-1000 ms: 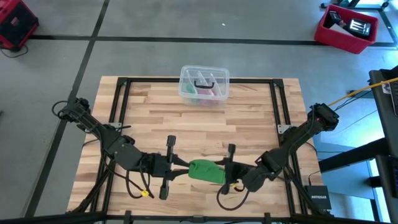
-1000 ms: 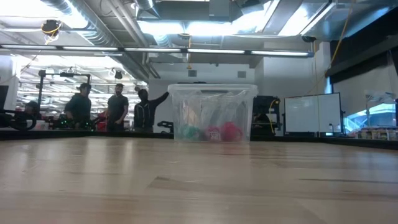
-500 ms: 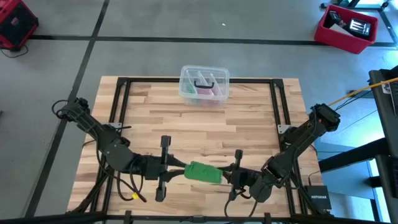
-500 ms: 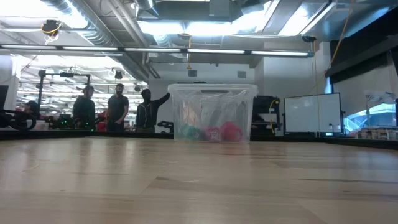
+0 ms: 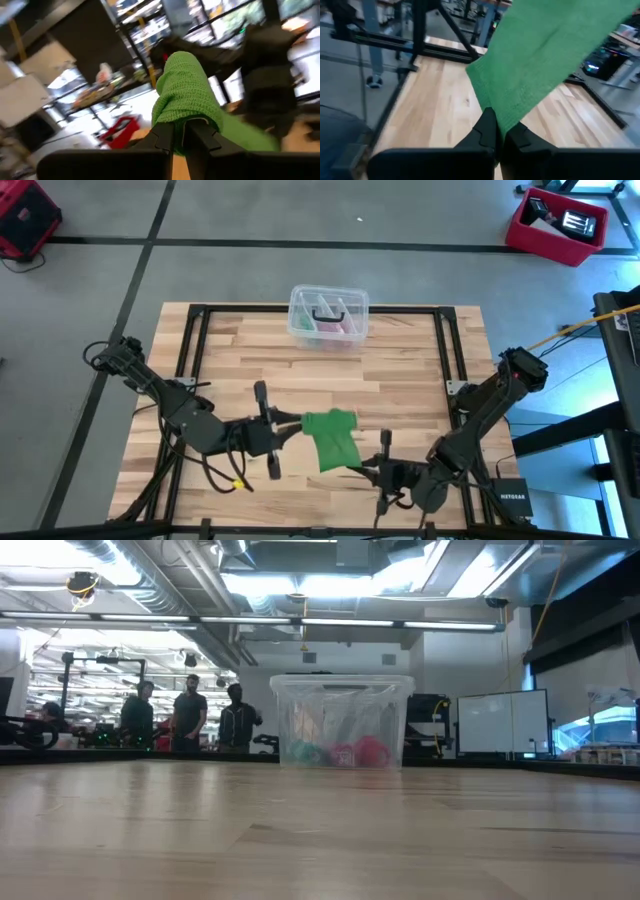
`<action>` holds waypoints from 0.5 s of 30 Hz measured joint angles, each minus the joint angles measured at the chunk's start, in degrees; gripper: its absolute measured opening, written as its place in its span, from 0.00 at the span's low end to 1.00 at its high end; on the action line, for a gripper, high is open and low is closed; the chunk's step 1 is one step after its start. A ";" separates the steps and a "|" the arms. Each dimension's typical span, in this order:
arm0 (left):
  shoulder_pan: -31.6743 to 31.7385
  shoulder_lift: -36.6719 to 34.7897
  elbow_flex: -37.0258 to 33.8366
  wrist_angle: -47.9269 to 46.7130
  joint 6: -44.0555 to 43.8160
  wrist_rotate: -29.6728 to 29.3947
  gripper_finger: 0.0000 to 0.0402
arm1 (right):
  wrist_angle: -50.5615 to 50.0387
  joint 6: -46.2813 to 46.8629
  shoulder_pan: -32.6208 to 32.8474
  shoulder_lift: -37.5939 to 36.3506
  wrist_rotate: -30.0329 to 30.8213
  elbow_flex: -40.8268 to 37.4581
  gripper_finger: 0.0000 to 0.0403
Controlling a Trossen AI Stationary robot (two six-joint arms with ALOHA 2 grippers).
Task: Roll bandage
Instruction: Roll the green bandage
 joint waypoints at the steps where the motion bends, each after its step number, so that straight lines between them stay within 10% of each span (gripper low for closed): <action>1: 0.00 0.00 0.00 -0.12 0.74 -1.59 0.04 | 0.67 -0.25 0.09 0.00 -0.33 0.00 0.01; 15: 4.86 -0.02 0.02 -3.04 9.02 -10.91 0.04 | 15.24 -14.95 1.71 0.00 -2.91 1.90 0.00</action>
